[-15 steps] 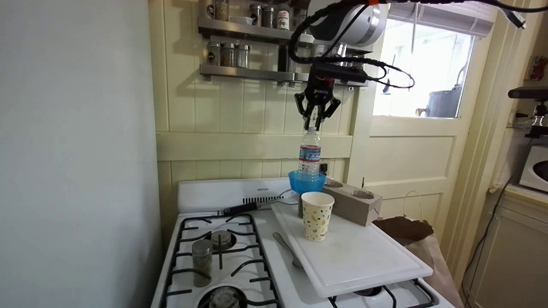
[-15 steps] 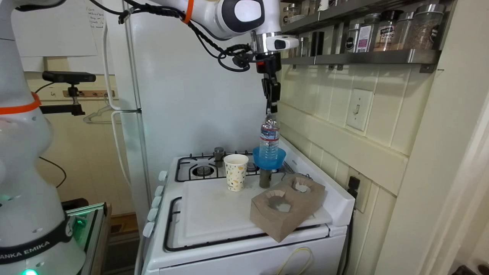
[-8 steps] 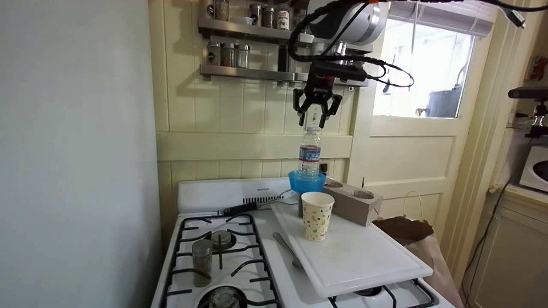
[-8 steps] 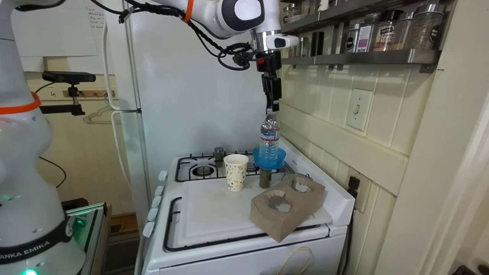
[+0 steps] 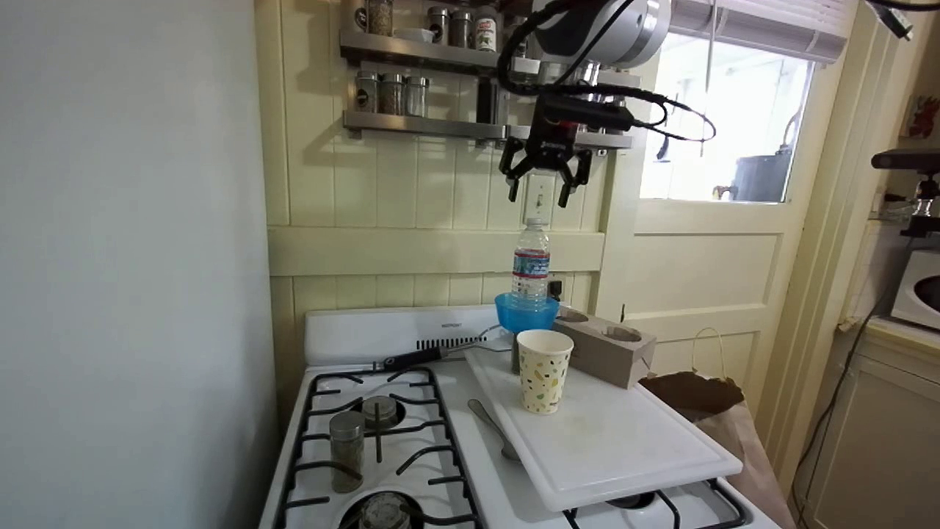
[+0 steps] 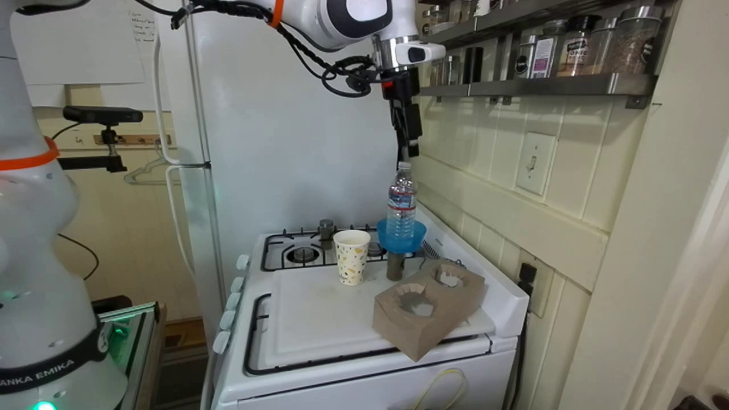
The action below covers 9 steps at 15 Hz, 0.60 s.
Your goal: Put the water bottle inside the bowl
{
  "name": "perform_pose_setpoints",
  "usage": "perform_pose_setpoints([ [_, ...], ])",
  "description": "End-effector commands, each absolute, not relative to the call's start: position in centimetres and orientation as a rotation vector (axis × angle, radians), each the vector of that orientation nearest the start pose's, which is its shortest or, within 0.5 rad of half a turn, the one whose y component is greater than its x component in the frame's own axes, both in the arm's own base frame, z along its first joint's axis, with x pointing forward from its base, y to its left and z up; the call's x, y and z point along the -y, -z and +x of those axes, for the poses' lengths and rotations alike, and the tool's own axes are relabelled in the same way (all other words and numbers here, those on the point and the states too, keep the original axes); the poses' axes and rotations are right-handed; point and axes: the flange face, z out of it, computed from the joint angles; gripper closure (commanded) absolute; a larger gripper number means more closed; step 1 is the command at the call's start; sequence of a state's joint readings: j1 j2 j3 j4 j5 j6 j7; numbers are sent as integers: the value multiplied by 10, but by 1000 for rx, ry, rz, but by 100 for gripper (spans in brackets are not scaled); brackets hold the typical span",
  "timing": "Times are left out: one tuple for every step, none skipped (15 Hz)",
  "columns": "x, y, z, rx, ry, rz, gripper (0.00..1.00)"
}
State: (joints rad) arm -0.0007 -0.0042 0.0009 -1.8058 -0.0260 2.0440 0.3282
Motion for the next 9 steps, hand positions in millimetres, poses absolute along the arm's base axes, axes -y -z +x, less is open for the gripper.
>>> perform_pose_setpoints([
  [11, -589, 555, -502, 409, -3081, 1],
  [15, -599, 543, -474, 405, -3091, 0],
  [18, -608, 532, -422, 409, -3108, 0],
  [20, -615, 521, -329, 403, -3126, 0],
  [22, -624, 508, -201, 436, -3130, 0],
  [25, -632, 498, -121, 460, -3143, 0],
  [28, -637, 489, -36, 502, -3146, 0],
  [24, -636, 518, -177, 478, -3126, 0],
  [25, -642, 510, -160, 497, -3125, 0],
])
